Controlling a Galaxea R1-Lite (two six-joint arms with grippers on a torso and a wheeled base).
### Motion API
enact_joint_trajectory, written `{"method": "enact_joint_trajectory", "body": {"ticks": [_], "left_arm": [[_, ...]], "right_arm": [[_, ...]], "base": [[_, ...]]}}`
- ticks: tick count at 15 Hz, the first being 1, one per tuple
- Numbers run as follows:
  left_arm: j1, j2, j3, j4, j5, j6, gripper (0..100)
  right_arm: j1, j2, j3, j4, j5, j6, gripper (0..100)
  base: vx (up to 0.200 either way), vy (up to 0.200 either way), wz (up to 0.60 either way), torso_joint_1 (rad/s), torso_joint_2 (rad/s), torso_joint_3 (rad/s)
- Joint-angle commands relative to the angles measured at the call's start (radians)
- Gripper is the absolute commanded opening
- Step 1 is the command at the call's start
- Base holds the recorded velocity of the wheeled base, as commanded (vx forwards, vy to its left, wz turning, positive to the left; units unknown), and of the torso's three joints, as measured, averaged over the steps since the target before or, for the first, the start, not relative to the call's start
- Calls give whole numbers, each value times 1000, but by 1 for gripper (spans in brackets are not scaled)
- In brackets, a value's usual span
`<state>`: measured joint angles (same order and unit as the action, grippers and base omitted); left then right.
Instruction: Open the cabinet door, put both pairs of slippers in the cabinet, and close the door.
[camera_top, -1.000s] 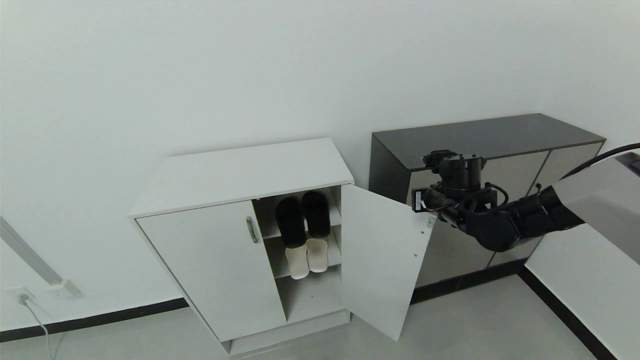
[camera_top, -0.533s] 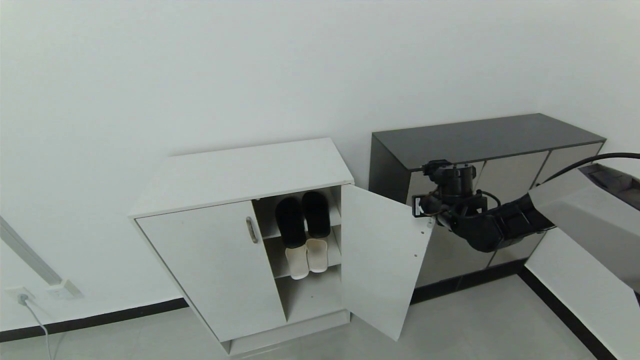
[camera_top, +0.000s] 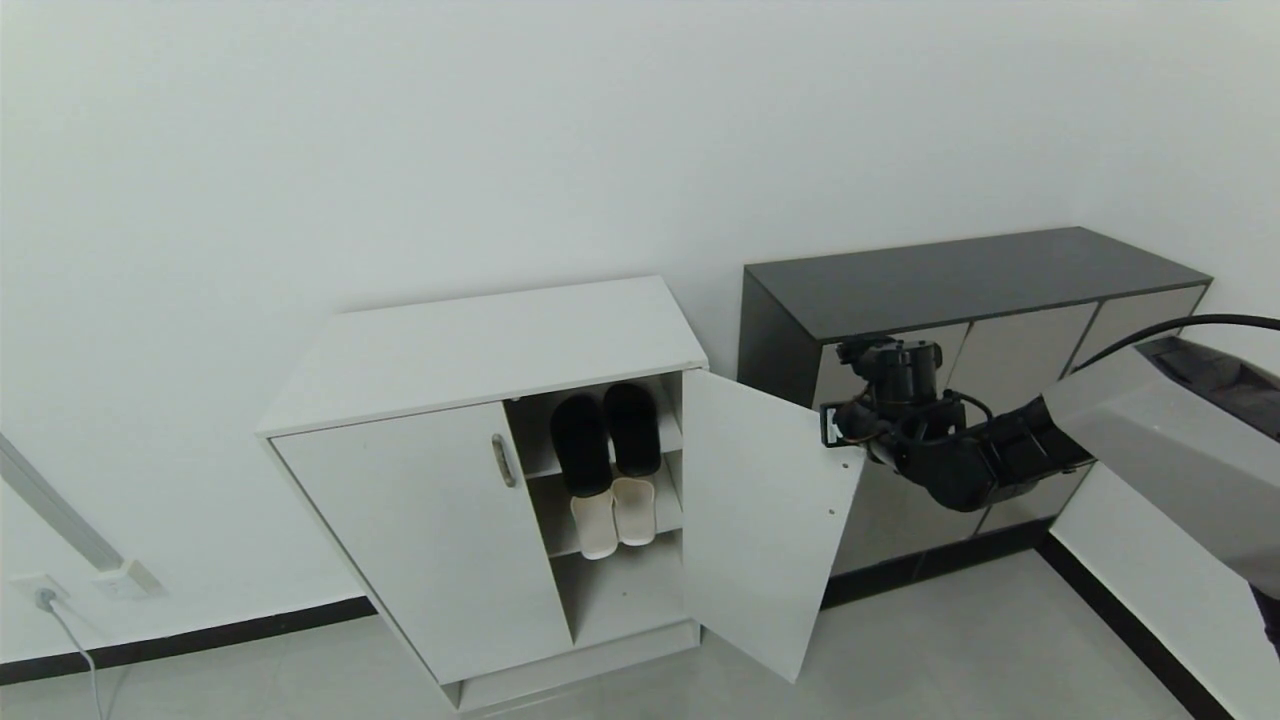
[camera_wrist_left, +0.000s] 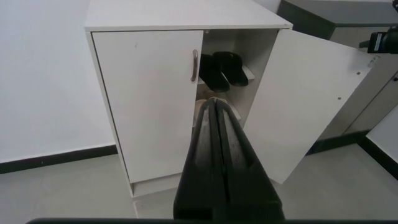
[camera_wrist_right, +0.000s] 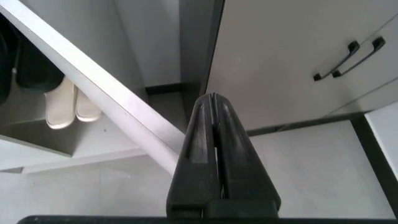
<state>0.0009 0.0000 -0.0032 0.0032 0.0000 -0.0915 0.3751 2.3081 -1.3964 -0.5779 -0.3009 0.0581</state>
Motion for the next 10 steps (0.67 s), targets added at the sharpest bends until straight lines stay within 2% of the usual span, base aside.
{"method": "enact_joint_trajectory", "body": {"ticks": [1,5,10], "left_arm": [[1,0,0,0,0,-1,0],[1,0,0,0,0,-1,0],[-1,0,0,0,0,-1,0]], "right_arm": [[4,-3,4,6,0,0,0],[39,-29,39,4,-1,0,0],[197,-104,154,-7,-7,25,0]], "base": [[0,0,0,0,0,0],[0,0,0,0,0,0],[0,0,0,0,0,0]]}}
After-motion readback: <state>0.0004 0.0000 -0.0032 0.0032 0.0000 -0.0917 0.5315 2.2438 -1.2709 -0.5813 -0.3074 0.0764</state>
